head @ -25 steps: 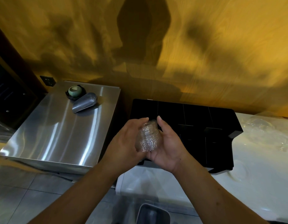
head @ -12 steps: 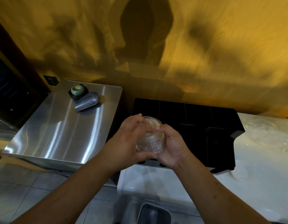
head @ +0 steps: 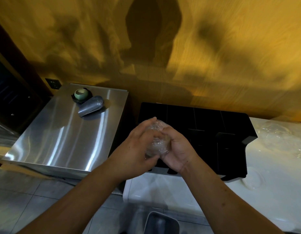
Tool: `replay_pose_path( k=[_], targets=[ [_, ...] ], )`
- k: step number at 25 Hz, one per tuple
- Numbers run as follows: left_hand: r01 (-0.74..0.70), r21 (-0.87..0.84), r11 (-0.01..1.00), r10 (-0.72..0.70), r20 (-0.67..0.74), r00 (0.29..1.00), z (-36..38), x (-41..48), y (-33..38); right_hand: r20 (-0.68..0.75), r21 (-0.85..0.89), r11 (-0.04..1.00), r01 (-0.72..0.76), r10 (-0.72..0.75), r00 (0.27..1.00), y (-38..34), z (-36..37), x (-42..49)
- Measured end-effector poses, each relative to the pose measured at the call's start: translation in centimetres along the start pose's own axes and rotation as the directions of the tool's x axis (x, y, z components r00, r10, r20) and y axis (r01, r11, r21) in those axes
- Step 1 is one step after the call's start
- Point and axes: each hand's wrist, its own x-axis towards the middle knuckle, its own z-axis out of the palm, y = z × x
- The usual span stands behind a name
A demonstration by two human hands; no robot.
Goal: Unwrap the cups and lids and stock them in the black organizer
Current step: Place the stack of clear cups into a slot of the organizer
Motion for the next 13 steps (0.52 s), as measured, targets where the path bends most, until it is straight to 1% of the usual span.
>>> replay_pose_path(
  k=[1, 2, 3, 4, 5, 6, 7, 8, 10, 12, 13],
  targets=[
    [0.031, -0.071, 0.997, -0.031, -0.004, 1.0, 0.1, 0.0, 0.1, -0.013, 0.004, 1.0, 0.006, -0.006, 1.0, 0.2, 0.1, 0.0],
    [0.075, -0.181, 0.981, -0.079, -0.016, 0.997, 0.3, 0.0, 0.4, -0.016, 0.012, 1.0, 0.009, -0.009, 1.0, 0.3, 0.3, -0.1],
    [0.132, -0.321, 0.938, -0.153, -0.041, 0.987, 0.4, 0.2, 0.8, -0.015, 0.028, 1.0, 0.012, -0.012, 1.0, 0.5, 0.3, -0.2],
    [0.195, -0.47, 0.861, -0.256, -0.068, 0.964, 0.5, 0.5, 1.0, -0.016, 0.054, 0.998, 0.017, -0.017, 1.0, 0.6, 0.4, -0.3],
    [0.256, -0.585, 0.769, -0.371, -0.084, 0.925, 0.6, 0.7, 1.0, -0.022, 0.083, 0.996, 0.028, -0.027, 0.999, 0.7, 0.4, -0.3],
    [0.314, -0.648, 0.694, -0.474, -0.083, 0.877, 0.7, 0.9, 0.8, -0.026, 0.103, 0.994, 0.043, -0.041, 0.999, 0.7, 0.3, -0.3],
    [0.37, -0.676, 0.637, -0.542, -0.05, 0.839, 0.7, 1.0, 0.5, -0.025, 0.106, 0.993, 0.056, -0.054, 0.998, 0.6, 0.3, -0.2],
    [0.419, -0.701, 0.577, -0.577, 0.013, 0.817, 0.8, 0.9, 0.1, -0.007, 0.091, 0.994, 0.061, -0.06, 0.998, 0.5, 0.3, -0.1],
    [0.473, -0.758, 0.449, -0.601, 0.135, 0.788, 0.7, 0.9, -0.5, 0.047, 0.033, 0.998, 0.055, -0.057, 0.997, 0.4, 0.3, 0.0],
    [0.454, -0.81, 0.37, -0.601, 0.163, 0.782, 0.2, 1.0, -1.0, 0.063, -0.039, 0.998, 0.056, -0.053, 0.997, 0.4, 0.0, 0.4],
    [0.439, -0.824, 0.359, -0.601, 0.156, 0.784, 0.0, 1.2, -1.2, 0.048, -0.088, 0.994, 0.061, -0.057, 0.997, 0.3, -0.2, 0.6]
  ],
)
